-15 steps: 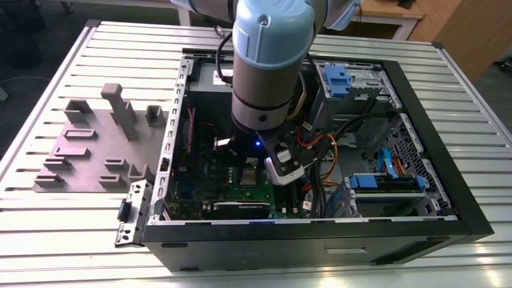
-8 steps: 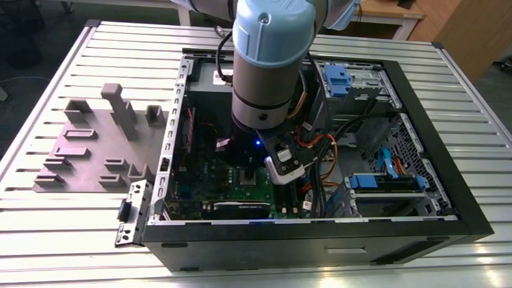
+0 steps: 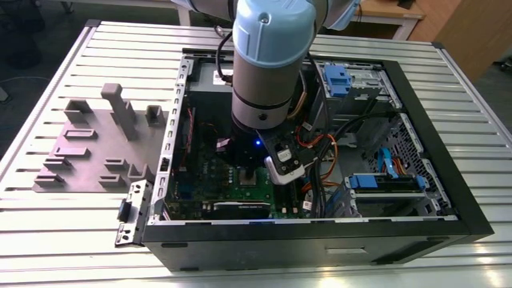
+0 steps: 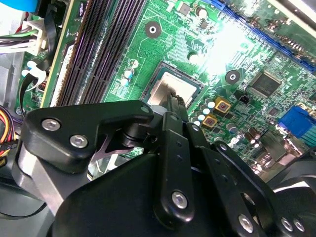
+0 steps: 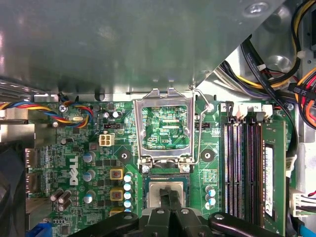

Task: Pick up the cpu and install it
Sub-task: 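Close the cpu cover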

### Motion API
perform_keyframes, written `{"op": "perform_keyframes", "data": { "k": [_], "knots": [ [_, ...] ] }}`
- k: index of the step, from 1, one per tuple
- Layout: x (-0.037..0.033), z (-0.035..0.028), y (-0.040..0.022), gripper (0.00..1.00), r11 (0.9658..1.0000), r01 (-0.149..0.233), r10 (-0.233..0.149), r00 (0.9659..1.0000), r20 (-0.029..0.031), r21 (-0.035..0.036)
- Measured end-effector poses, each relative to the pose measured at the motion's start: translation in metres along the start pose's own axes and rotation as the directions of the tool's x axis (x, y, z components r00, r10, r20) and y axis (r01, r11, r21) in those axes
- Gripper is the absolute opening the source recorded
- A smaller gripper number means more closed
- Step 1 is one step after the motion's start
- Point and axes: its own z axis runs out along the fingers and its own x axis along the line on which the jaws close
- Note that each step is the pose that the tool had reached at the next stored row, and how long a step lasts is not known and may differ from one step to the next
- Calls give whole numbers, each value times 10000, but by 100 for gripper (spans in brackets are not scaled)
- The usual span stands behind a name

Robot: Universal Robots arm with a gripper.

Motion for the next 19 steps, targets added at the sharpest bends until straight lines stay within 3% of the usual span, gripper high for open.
{"op": "perform_keyframes", "data": {
  "k": [19],
  "knots": [
    [1, -40, 1, 11, 10000, 0, 0, 10000, -1, 1]
  ]
}}
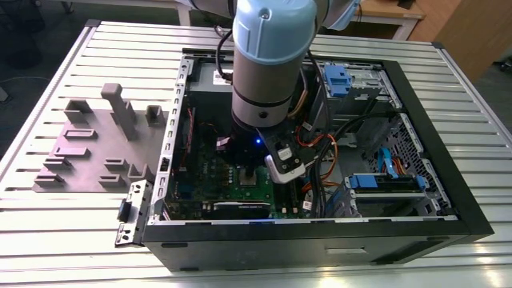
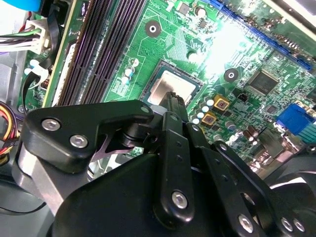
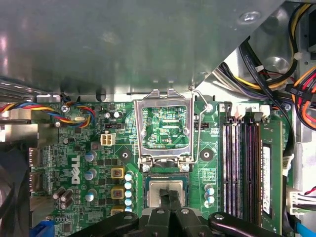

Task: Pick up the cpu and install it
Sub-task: 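Close the cpu cover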

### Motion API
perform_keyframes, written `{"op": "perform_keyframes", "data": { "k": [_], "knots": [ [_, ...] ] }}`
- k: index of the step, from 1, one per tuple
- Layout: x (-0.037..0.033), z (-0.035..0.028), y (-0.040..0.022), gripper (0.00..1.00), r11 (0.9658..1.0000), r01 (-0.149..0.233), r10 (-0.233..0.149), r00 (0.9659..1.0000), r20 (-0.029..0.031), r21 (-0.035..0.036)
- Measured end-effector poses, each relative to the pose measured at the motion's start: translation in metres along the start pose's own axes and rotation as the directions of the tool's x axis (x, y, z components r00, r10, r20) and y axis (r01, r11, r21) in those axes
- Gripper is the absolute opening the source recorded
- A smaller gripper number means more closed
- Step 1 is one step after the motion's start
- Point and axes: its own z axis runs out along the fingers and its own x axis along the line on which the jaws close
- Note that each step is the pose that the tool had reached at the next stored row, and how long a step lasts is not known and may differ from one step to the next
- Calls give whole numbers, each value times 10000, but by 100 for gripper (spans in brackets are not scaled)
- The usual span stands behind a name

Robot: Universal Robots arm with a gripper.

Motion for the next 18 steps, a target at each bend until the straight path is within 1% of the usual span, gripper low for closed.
{"op": "perform_keyframes", "data": {
  "k": [3, 6, 18],
  "knots": [
    [0, -16, 0, 11, 10000, 0, 0, 10000, -1, 3],
    [1, -46, 1, 11, 10000, 0, 0, 10000, -1, 1],
    [2, -200, 5, 11, 10000, 0, 0, 10000, 0, 1]
  ]
}}
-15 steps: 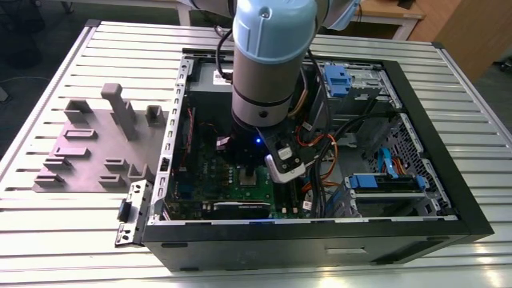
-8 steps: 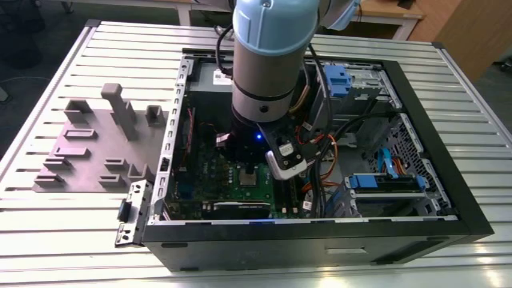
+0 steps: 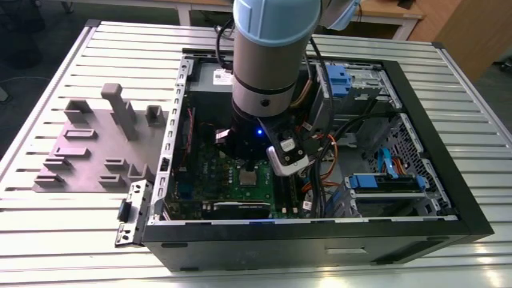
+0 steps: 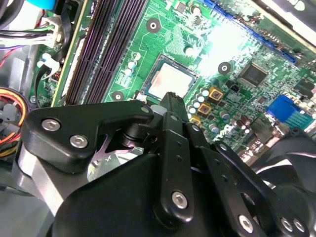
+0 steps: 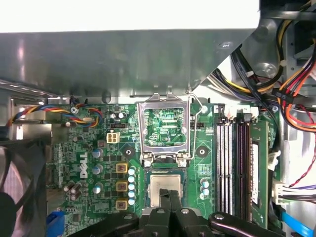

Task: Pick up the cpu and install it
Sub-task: 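Close the cpu cover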

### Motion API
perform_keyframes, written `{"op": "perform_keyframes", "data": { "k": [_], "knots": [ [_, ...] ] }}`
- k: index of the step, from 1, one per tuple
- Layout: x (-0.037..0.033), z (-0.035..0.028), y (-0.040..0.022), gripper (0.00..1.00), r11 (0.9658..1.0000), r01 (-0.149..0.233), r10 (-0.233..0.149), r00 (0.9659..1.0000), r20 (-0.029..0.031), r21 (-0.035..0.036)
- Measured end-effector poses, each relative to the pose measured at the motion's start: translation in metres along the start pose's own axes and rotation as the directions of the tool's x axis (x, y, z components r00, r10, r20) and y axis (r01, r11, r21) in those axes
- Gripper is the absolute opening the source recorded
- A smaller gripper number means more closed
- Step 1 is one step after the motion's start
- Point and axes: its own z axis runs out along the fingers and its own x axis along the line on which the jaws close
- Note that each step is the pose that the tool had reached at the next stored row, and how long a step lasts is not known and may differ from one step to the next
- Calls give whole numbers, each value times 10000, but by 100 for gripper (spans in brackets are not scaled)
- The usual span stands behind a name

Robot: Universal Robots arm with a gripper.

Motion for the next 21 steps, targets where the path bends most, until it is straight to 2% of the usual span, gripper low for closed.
{"op": "perform_keyframes", "data": {
  "k": [4, 11, 16, 21],
  "knots": [
    [0, -52, 1, 11, 10000, 0, 0, 10000, 0, 0],
    [1, -54, 1, 11, 10000, 22, -22, 10000, 0, 0],
    [1, -55, 0, 11, 9991, 419, -419, 9991, -11, 6],
    [1, -54, 0, 11, 9961, 887, -887, 9961, -23, 10]
  ]
}}
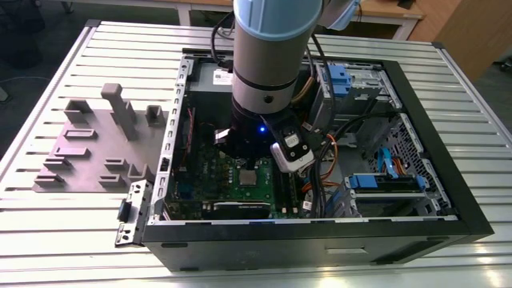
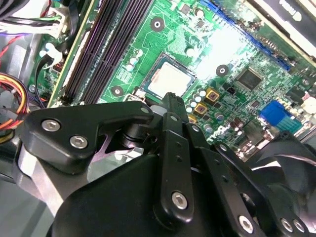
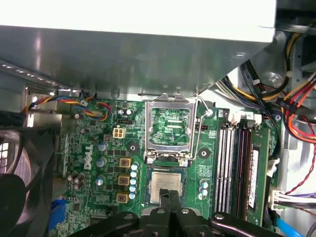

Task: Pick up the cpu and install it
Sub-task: 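Close the cpu cover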

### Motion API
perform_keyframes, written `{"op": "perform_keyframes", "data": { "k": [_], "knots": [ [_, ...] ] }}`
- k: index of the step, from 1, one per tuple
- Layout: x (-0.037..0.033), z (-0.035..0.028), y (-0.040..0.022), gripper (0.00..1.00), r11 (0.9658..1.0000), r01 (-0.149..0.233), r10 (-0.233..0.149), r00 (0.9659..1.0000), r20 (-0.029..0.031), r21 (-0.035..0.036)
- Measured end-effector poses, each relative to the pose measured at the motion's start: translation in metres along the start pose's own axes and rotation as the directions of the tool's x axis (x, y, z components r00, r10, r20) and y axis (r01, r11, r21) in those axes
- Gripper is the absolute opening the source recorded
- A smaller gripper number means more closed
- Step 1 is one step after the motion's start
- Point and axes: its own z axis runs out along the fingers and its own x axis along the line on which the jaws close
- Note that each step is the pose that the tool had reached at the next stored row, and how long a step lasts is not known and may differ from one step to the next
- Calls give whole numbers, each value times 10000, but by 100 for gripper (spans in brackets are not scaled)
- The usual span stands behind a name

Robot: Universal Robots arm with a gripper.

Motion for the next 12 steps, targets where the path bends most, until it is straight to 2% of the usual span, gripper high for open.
{"op": "perform_keyframes", "data": {
  "k": [6, 12],
  "knots": [
    [0, 0, 0, 11, 9991, 422, -422, 9991, -11, 5],
    [0, 0, 0, 11, 9988, 497, -497, 9988, -13, 5]
  ]
}}
